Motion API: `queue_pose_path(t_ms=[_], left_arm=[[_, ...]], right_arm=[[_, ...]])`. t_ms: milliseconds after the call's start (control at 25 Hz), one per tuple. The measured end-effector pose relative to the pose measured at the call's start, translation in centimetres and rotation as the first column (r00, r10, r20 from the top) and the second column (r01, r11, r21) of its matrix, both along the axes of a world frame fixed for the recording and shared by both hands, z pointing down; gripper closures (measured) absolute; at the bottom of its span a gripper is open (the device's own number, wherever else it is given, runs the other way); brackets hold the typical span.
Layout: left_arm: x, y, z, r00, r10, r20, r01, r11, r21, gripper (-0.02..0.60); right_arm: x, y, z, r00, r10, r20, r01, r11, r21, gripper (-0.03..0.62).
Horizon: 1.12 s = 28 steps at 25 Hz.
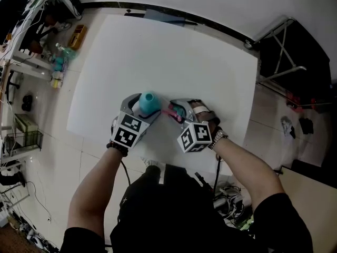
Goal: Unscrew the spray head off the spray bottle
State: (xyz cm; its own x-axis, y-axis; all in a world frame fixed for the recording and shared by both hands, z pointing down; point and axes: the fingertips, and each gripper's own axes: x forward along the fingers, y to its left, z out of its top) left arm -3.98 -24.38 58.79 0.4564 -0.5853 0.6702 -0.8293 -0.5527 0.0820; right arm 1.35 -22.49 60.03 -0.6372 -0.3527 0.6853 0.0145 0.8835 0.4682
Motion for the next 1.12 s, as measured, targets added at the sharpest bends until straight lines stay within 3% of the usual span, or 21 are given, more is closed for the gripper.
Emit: queue_pose_path(t_ms=[440,1120], left_arm=[[-0.1,0.9,0.1,0.999,0.019,0.027,-0.019,1.000,-0.005,0.167],[-1.0,2.6,-1.0,0.999,0.013,0.050,-0.015,0.999,0.035,0.170]], right_arm=[[-0.8,2.1,0.6,0.999,-0.032,0.004,0.032,0.998,-0.062,0.301],[-1.1,3.3,-1.3,0.999,0.035,0.037,-0.033,0.998,-0.048,0.299]])
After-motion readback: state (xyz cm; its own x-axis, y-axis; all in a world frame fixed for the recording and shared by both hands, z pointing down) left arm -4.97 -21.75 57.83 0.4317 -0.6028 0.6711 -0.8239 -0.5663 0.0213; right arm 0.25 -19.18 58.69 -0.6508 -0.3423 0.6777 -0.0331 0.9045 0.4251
